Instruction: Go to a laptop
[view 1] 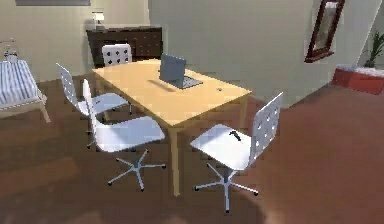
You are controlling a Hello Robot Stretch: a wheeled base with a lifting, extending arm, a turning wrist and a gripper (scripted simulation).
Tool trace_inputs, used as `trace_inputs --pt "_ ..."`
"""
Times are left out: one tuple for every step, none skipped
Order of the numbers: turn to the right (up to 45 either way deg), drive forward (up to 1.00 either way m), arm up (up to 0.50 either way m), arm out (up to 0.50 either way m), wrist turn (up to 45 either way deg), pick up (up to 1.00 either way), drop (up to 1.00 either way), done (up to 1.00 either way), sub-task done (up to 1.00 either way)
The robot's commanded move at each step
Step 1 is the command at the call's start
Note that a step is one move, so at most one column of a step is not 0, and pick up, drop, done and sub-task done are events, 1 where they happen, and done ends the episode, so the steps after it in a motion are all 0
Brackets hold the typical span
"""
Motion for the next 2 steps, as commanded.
trace_inputs --pt "0.0 0.80 0.00 0.00 0.0 0.00 0.00 0.00 0.00" --pt "0.0 0.00 0.00 0.00 0.0 0.00 0.00 1.00 0.00"
